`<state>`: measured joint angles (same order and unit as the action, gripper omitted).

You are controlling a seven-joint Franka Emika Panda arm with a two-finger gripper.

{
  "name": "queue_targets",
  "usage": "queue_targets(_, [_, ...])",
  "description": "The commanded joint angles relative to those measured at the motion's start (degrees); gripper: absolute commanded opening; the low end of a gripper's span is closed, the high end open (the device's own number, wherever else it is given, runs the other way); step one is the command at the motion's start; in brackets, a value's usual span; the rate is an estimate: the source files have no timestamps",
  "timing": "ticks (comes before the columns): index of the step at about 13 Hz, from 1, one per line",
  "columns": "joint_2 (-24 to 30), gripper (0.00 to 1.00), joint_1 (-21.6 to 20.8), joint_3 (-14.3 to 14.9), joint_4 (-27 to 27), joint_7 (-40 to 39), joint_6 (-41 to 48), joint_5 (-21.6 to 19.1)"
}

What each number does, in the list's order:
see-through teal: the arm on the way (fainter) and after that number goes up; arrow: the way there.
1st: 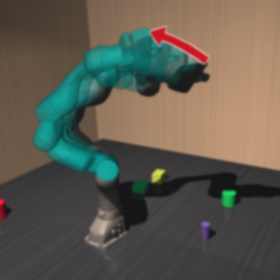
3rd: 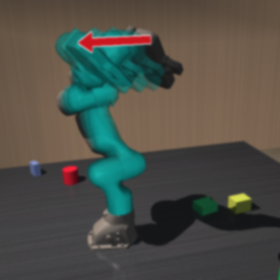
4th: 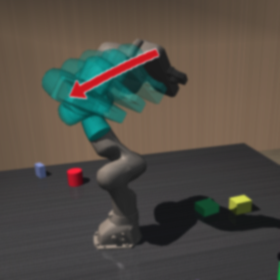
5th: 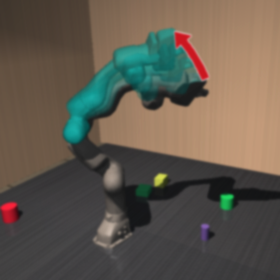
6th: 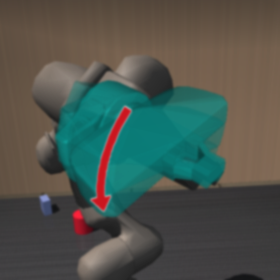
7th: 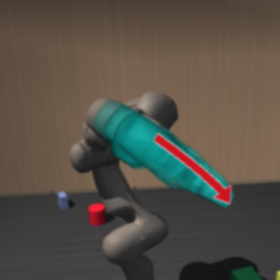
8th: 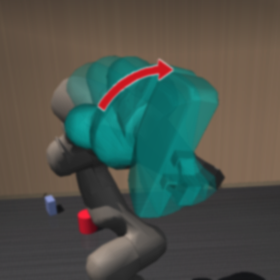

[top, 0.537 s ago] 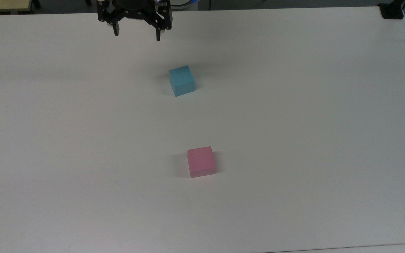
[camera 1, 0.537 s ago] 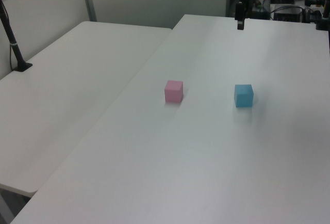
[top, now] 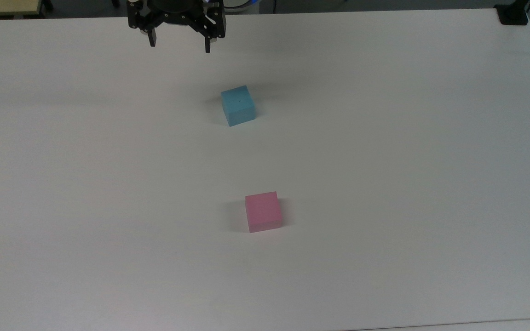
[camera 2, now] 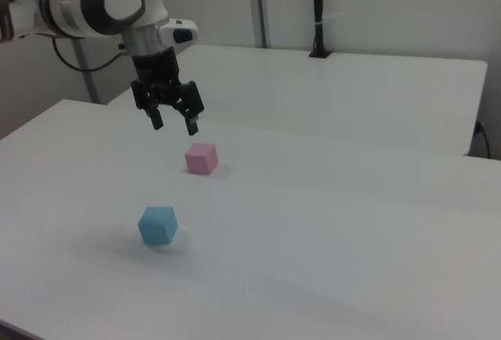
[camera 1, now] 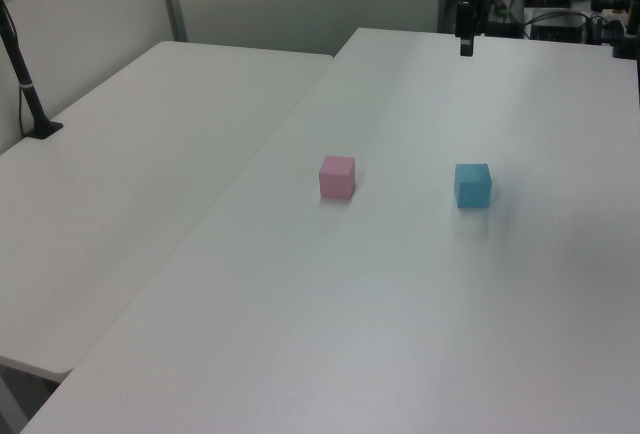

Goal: Put blue cube on pink cube
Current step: 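Lower the open gripper onto the light-blue cube, then close the gripper on the light-blue cube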

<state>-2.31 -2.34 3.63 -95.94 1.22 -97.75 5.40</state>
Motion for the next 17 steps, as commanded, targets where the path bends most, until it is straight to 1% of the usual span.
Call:
queue_targets(1, [-0.7, 1.00, -0.6, 0.5, 1.3, -3.1, 1.0, -1.0])
queue_targets(3, [-1.4, 1.00, -1.0, 0.5, 1.1, -4.0, 0.9, -1.2])
queue_targets(4, [-2.2, 1.00, -2.3, 0.5, 0.8, -4.5, 0.4, -1.3])
queue_targets(5, [-3.2, 1.00, -4.6, 1.3, -1.0, -4.8, -1.1, -1.1])
queue_targets(6, [-3.9, 1.00, -7.3, 2.8, -2.7, -5.7, -3.4, -1.1])
queue_targets(8, [-5.0, 1.00, -12.6, 5.1, -7.4, -9.5, -6.0, -0.8])
queue_targets(9, [-4.9, 1.00, -15.5, 6.9, -10.3, -11.5, -6.4, -0.6])
queue_targets(10, [-4.7, 1.00, -17.8, 8.4, -13.3, -12.6, -8.0, -0.4])
queue_targets(11, [-4.6, 1.00, -19.2, 9.0, -16.8, -12.6, -11.6, -0.2])
queue_targets(13, [-4.9, 1.00, -19.5, 9.0, -22.4, -12.6, -18.1, 1.6])
queue_targets(14, [-5.5, 1.00, -19.5, 9.0, -23.9, -12.6, -20.2, 2.3])
queue_targets(15, [-6.8, 1.00, -19.5, 9.0, -24.0, -12.6, -21.0, 2.4])
queue_targets(17, [-7.5, 1.00, -19.0, 9.0, -23.9, -12.4, -21.3, 2.4])
